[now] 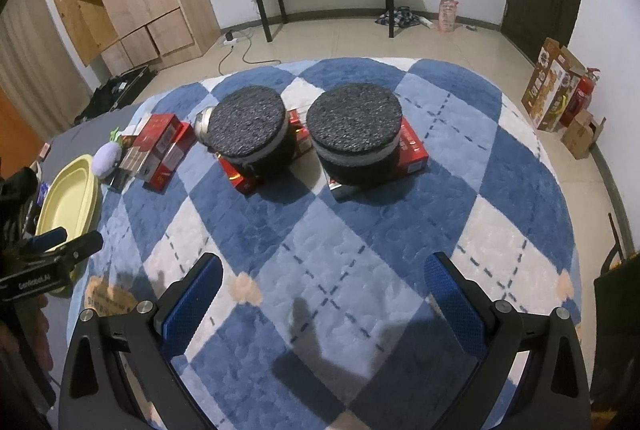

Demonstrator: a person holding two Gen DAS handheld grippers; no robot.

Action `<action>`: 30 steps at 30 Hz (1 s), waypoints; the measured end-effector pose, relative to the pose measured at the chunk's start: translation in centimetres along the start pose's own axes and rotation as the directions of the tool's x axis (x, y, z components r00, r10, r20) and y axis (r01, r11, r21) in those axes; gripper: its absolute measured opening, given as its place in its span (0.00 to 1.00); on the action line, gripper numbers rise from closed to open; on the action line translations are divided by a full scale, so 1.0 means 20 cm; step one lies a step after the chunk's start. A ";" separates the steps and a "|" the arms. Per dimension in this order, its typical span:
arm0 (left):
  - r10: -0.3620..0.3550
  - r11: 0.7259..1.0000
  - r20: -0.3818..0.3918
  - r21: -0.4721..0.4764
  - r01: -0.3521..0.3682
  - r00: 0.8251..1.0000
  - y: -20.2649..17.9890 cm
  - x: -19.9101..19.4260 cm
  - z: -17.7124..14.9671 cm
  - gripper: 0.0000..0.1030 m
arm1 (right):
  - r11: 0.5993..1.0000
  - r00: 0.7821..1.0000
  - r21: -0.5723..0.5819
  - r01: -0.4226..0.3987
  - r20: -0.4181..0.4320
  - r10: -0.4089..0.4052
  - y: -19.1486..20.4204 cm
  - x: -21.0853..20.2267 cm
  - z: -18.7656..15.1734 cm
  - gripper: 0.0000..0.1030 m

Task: Organize rigid objects
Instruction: 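Grasp the red-silver cigarette box with the left tool while the right tool grasps a black foam cylinder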

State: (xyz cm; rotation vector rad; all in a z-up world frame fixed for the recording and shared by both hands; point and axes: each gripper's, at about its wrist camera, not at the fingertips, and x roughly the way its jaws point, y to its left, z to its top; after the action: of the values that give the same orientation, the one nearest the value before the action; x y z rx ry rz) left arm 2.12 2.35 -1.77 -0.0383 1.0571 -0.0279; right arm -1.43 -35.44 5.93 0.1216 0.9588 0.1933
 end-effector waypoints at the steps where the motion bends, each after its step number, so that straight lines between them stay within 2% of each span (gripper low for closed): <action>1: -0.002 1.000 -0.002 0.005 0.002 1.000 0.00 0.00 0.00 1.00 | 1.000 1.000 0.000 -0.001 0.002 0.001 0.00 0.00 0.00 1.00; 5: -0.004 1.000 -0.010 0.019 0.004 1.000 -0.01 0.04 0.04 1.00 | 1.000 1.000 -0.022 0.007 0.030 -0.007 -0.02 0.01 0.05 1.00; 9: -0.005 1.000 -0.026 0.021 0.005 1.000 0.00 0.13 0.13 1.00 | 0.999 0.996 -0.042 0.031 0.086 -0.027 -0.06 0.04 0.16 1.00; 13: 0.035 0.999 0.000 0.031 -0.035 0.999 0.02 0.22 0.25 1.00 | 0.998 0.996 -0.038 0.044 0.077 -0.041 -0.11 0.13 0.25 1.00; 16: 0.039 0.998 -0.019 0.055 -0.038 0.999 0.01 0.31 0.33 1.00 | 0.996 0.997 -0.082 0.040 0.067 -0.035 -0.12 0.20 0.29 1.00; 22: -0.016 0.999 -0.062 0.038 0.019 0.998 -0.02 0.46 0.41 1.00 | 0.998 0.999 -0.054 0.016 0.046 -0.014 -0.16 0.31 0.35 1.00; 26: -0.059 0.998 -0.067 0.016 0.060 0.996 -0.03 0.48 0.45 0.99 | 0.990 0.998 -0.140 0.030 0.061 -0.021 -0.11 0.38 0.37 1.00; 28: -0.065 0.998 -0.057 0.024 0.067 0.996 -0.04 0.46 0.46 0.89 | 0.988 0.997 -0.153 0.029 0.079 -0.017 -0.09 0.40 0.37 0.98; 30: -0.071 0.997 -0.055 0.026 0.073 0.996 -0.04 0.45 0.47 0.68 | 0.991 0.997 -0.134 0.026 0.081 -0.016 -0.10 0.42 0.38 0.89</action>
State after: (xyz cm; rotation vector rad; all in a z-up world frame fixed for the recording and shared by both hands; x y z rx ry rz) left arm 14.70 1.31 -5.05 -0.0505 1.1092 -0.1097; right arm 9.68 -35.77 3.10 -0.0049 0.8647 0.2316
